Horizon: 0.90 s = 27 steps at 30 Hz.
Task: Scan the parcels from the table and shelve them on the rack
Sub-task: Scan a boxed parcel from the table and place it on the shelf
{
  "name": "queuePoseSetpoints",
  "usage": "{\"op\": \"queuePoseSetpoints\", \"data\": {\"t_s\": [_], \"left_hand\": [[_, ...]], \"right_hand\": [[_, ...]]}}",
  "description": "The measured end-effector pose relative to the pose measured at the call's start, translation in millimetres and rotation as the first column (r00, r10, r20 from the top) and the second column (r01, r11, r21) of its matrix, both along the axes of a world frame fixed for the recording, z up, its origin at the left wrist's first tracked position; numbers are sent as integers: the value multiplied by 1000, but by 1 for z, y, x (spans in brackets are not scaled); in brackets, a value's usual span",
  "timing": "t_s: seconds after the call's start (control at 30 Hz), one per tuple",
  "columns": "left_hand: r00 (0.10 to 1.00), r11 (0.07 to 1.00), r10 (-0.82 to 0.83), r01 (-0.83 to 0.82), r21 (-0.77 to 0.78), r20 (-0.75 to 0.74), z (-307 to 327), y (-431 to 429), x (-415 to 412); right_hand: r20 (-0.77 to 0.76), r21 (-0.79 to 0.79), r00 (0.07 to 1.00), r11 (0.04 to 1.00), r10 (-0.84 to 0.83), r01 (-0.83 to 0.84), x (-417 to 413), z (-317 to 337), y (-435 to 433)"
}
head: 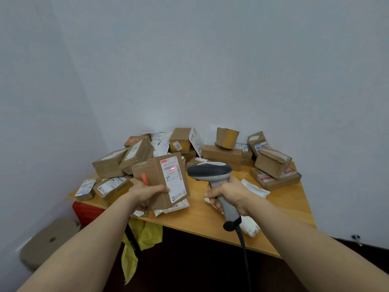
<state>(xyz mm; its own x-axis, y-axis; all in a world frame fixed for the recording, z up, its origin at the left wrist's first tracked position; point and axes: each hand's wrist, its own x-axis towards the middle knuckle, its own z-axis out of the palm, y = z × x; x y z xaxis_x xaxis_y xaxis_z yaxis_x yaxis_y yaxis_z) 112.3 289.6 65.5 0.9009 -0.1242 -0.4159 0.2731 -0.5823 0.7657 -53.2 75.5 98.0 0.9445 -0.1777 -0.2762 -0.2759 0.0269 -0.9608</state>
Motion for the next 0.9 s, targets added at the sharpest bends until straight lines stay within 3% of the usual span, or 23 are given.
{"op": "queuePoseSetpoints", "data": {"t_s": [0.9], "left_hand": [[1000, 999, -12, 12, 39, 7, -13, 4, 28]], "right_hand": [[-57, -10, 998, 1000, -28, 27, 4, 4, 10]]}}
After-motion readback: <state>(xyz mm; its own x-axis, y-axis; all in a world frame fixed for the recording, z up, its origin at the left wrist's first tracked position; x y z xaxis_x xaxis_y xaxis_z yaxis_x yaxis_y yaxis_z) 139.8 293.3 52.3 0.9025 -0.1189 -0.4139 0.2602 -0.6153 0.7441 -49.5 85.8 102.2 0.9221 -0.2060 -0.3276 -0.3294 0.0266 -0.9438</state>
